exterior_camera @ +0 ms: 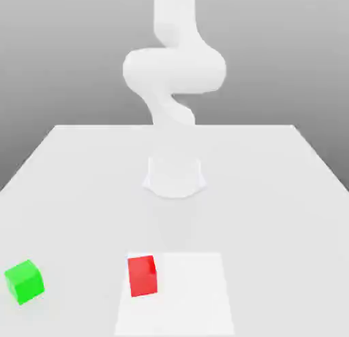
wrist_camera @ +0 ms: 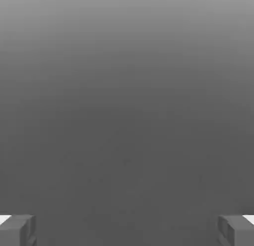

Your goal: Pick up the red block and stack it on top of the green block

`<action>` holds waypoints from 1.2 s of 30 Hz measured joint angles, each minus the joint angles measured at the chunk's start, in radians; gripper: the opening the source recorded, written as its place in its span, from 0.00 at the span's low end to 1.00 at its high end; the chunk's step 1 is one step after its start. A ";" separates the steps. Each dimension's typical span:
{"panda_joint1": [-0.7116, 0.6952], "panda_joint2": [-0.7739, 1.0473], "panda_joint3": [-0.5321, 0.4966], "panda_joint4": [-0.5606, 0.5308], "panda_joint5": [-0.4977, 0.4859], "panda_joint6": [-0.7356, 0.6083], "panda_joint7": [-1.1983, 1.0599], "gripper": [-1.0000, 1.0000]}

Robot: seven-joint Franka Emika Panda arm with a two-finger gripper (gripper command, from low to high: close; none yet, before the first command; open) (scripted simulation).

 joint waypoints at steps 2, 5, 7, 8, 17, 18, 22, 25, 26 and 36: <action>-0.039 0.064 0.027 -0.033 -0.003 0.036 0.093 0.50; -0.093 0.155 0.064 -0.081 -0.007 0.087 0.225 0.50; -0.128 0.215 0.087 -0.112 -0.011 0.122 0.314 0.50; -0.144 0.245 0.098 -0.128 -0.014 0.139 0.358 0.50; -0.269 0.516 0.169 -0.269 -0.042 0.291 0.762 0.50; -0.278 0.546 0.172 -0.285 -0.044 0.307 0.806 0.50; -0.304 0.665 0.171 -0.347 -0.045 0.376 0.977 0.50; -0.313 0.755 0.165 -0.387 -0.034 0.431 1.082 0.50; -0.313 0.788 0.163 -0.388 -0.045 0.457 1.103 0.50; -0.238 0.988 0.066 -0.364 -0.146 0.624 1.192 0.00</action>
